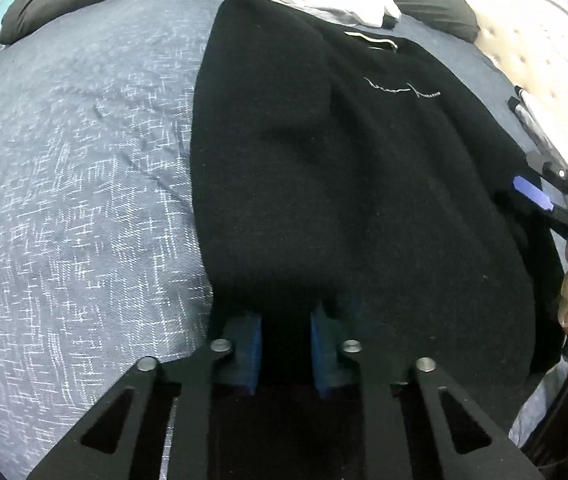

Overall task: Fold clothes
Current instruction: 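Grasp the sweater sleeve with the left gripper and pull it outward, release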

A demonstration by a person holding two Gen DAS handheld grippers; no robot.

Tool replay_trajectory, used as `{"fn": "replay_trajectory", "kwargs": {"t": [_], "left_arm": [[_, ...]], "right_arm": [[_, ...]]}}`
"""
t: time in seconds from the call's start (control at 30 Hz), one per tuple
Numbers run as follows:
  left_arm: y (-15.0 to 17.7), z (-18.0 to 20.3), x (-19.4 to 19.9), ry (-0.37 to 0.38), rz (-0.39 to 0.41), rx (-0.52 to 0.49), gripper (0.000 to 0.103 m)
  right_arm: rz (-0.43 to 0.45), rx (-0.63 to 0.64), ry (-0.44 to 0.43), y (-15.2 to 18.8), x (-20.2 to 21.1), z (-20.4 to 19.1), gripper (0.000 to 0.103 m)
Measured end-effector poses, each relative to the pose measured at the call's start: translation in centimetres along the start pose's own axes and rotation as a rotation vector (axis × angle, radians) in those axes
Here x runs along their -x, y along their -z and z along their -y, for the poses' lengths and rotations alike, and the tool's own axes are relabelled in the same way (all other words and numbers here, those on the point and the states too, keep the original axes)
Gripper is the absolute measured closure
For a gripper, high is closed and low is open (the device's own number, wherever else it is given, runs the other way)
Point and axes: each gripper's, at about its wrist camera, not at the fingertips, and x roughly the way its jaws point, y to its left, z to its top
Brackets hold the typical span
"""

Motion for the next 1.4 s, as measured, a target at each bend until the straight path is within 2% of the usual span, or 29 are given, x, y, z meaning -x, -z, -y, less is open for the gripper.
{"fn": "replay_trajectory", "kwargs": {"t": [0.03,0.2,0.37,0.57,0.67,0.8,0.87,1.03,1.17,1.3,1.4], "left_arm": [[-0.1,-0.2,0.3,-0.002,0.004,0.003,0.089],[-0.7,-2.2,3.3,-0.067,0.057,0.027,0.091],[-1.9,-6.3,7.2,-0.180,0.111,0.084,0.091],[-3.7,-10.4,8.9,-0.353,0.096,0.105,0.091],[-4.2,-11.8,8.1,-0.402,0.076,0.112,0.091],[-4.5,-12.3,6.0,-0.333,0.039,0.153,0.089],[-4.0,-12.1,5.9,-0.323,0.047,0.151,0.084],[-2.2,-12.9,8.1,-0.289,0.096,0.199,0.054],[0.0,-12.9,8.6,-0.238,0.066,0.236,0.050],[2.5,-12.4,6.1,-0.226,-0.019,0.225,0.046],[3.9,-12.7,4.2,-0.203,-0.048,0.269,0.046]], "right_arm": [[-0.004,-0.002,-0.002,0.0,-0.1,0.0,0.040],[0.002,-0.015,-0.011,-0.3,0.1,0.2,0.040],[0.021,-0.040,-0.009,-0.5,0.6,0.7,0.040],[0.007,-0.054,-0.010,-0.2,0.1,0.7,0.040],[0.009,-0.048,-0.008,-0.2,0.1,0.7,0.040],[0.011,-0.049,0.001,-0.2,0.1,0.9,0.040],[0.009,-0.052,0.002,-0.1,0.0,1.0,0.040],[0.008,-0.056,-0.001,-0.2,-0.2,0.9,0.040],[0.004,-0.051,-0.005,0.0,-0.4,0.6,0.040],[0.004,-0.049,-0.009,0.2,-0.4,0.3,0.040],[0.005,-0.045,-0.007,0.2,-0.4,0.2,0.040]]}}
